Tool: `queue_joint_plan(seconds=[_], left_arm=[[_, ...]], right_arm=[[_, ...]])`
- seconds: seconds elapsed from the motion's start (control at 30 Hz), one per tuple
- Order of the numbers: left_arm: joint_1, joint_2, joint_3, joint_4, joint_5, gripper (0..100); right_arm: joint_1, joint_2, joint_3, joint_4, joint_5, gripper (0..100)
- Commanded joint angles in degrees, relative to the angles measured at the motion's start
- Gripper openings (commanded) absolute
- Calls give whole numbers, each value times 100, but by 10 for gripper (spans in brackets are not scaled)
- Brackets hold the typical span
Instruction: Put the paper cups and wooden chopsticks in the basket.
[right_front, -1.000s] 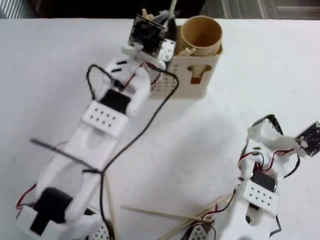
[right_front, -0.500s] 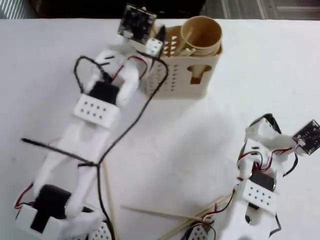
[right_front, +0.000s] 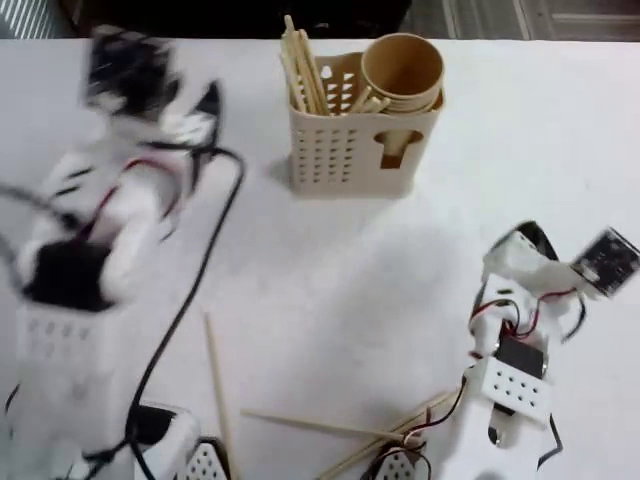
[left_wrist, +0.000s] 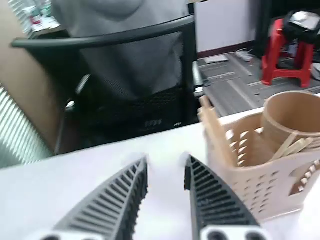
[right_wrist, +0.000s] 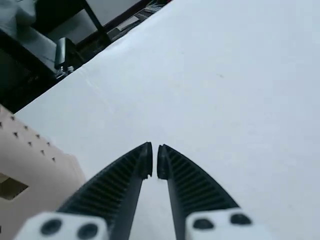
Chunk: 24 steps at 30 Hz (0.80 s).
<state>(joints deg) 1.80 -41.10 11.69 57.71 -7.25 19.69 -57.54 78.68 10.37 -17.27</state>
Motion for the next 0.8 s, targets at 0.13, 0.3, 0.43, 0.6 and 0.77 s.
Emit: queue_joint_plan(seconds=[0.13, 0.3, 0.43, 0.6, 0.77], left_arm=[[-1358, -954, -237, 1284, 62, 138], [-2132, -1692, 809, 1459, 62, 138], [-2589, -2624, 2189, 1029, 70, 138], [-3020, -3793, 3464, 545, 70, 138], [-3248, -4549, 4079, 554, 211, 138]], right_arm=[[-1103, -189, -879, 708, 580, 35], [-2114, -136, -2013, 2431, 589, 108], [-3213, -127, -2699, 3336, 598, 169], [-4699, -127, -2998, 3811, 1002, 142], [-5842, 4, -2963, 3846, 1046, 139]])
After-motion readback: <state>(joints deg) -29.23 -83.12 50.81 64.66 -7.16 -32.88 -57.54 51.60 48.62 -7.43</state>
